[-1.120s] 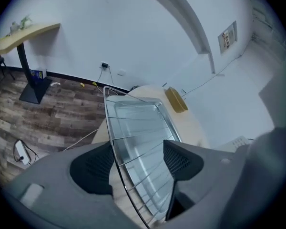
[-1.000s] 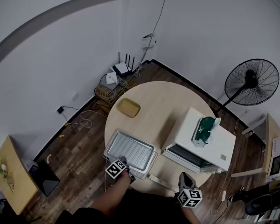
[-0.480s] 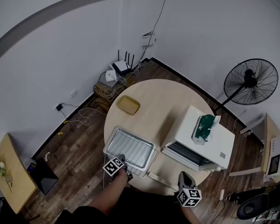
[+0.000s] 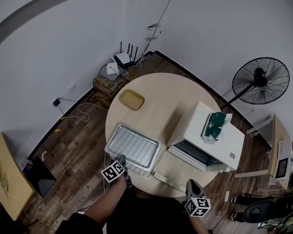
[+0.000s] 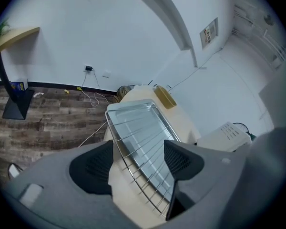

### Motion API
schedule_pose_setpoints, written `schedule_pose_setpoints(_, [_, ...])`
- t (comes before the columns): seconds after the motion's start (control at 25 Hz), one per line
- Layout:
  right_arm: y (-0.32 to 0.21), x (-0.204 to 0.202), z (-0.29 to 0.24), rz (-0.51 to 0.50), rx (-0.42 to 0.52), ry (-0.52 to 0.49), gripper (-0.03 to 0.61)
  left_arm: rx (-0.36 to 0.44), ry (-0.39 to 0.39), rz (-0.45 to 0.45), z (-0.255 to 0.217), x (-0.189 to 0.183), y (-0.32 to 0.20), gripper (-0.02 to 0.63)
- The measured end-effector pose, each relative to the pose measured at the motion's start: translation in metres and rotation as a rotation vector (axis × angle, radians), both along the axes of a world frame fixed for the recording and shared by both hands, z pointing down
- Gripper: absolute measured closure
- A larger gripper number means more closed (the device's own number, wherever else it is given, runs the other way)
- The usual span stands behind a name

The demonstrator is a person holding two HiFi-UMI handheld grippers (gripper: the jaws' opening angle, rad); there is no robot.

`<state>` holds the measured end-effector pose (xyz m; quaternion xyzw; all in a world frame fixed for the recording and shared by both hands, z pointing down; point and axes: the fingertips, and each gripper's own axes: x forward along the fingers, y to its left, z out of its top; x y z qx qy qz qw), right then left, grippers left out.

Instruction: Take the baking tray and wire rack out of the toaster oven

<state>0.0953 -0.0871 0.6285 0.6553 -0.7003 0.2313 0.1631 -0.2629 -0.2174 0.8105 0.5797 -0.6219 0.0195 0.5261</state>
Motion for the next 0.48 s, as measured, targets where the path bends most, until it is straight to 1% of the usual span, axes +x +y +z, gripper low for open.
schedule_pose_setpoints(0.16, [0.022, 0.000, 0.006, 0.006, -0.048, 0.030, 0.588, 0.022, -0.010, 0.031, -0.008, -0.006, 0.010, 0.293])
schedule_pose_setpoints(0.28, [0.035, 0.015, 0.001, 0.057, -0.056, 0.024, 0.588, 0.093, -0.047, 0.083, -0.027, -0.001, 0.015, 0.294])
schedule_pose_setpoints(0.36, [0.040, 0.030, -0.002, 0.117, -0.044, -0.007, 0.588, 0.167, -0.089, 0.150, -0.048, 0.009, 0.013, 0.293])
schedule_pose_setpoints(0.48, [0.039, 0.049, -0.007, 0.167, 0.000, -0.024, 0.588, 0.327, -0.178, 0.285, -0.091, 0.032, 0.005, 0.293])
